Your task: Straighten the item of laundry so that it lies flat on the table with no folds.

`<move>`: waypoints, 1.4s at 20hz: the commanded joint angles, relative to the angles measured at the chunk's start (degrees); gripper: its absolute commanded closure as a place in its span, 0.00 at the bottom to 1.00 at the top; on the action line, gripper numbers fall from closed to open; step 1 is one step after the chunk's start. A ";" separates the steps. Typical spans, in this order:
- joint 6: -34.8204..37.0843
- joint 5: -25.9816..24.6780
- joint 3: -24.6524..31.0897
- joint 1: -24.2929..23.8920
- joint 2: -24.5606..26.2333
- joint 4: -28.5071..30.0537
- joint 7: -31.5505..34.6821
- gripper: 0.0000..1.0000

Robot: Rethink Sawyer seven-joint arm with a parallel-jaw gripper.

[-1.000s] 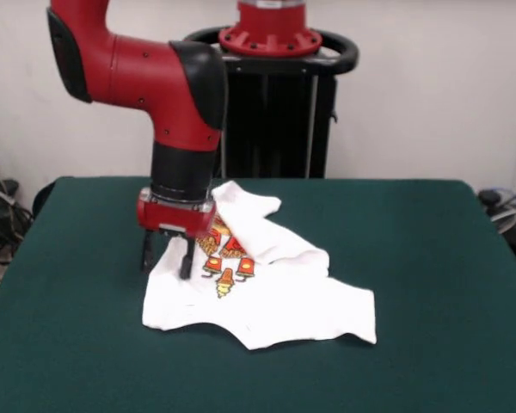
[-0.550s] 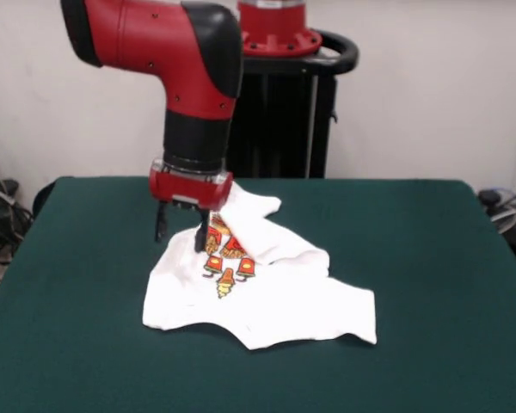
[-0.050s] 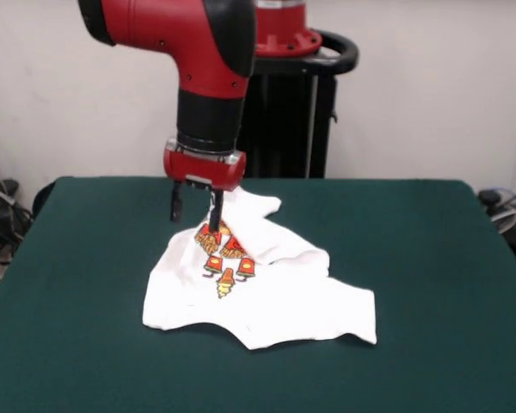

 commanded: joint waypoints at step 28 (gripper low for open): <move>-6.17 0.40 5.32 4.99 18.39 -7.72 5.80 0.00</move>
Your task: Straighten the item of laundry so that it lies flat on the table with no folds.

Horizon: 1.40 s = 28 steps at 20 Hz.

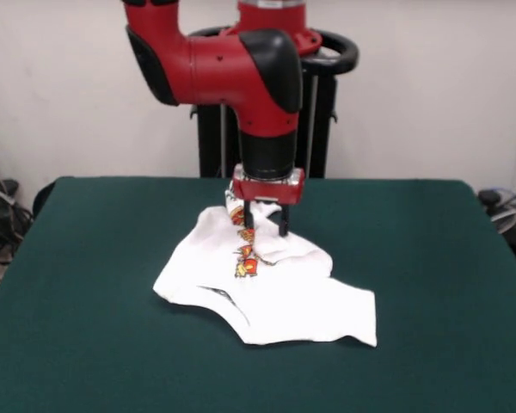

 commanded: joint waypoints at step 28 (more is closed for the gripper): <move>-1.35 4.47 2.00 6.12 0.65 -10.33 6.64 0.00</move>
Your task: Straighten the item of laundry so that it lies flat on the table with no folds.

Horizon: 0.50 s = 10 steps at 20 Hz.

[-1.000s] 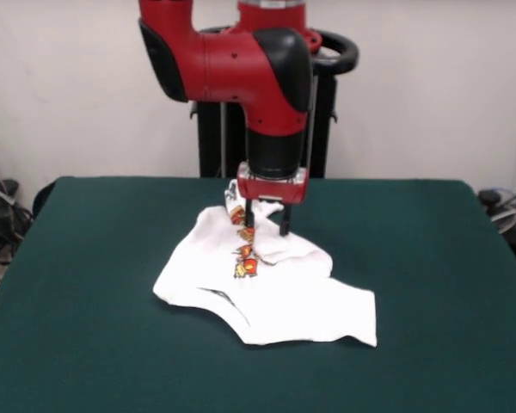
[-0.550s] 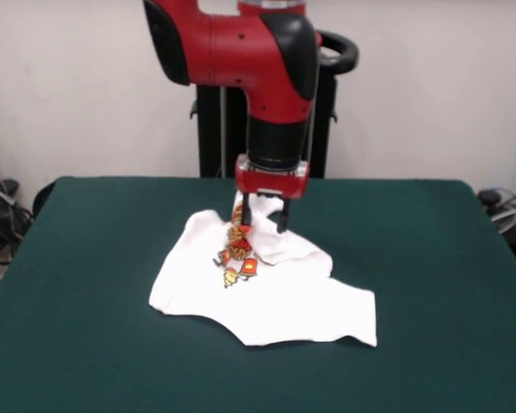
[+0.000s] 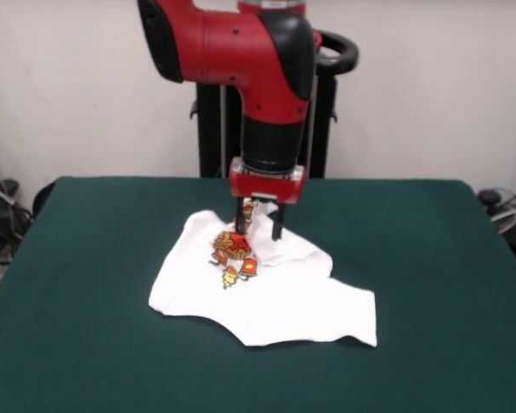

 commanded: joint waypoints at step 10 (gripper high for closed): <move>10.28 8.68 4.88 3.88 -2.32 -6.79 6.49 0.00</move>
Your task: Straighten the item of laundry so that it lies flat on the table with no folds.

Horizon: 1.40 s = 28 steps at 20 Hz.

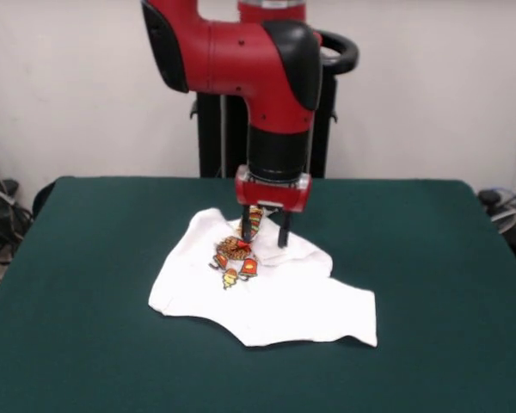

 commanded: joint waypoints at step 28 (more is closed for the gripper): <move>8.48 4.80 9.10 -0.88 3.50 -4.52 2.26 0.00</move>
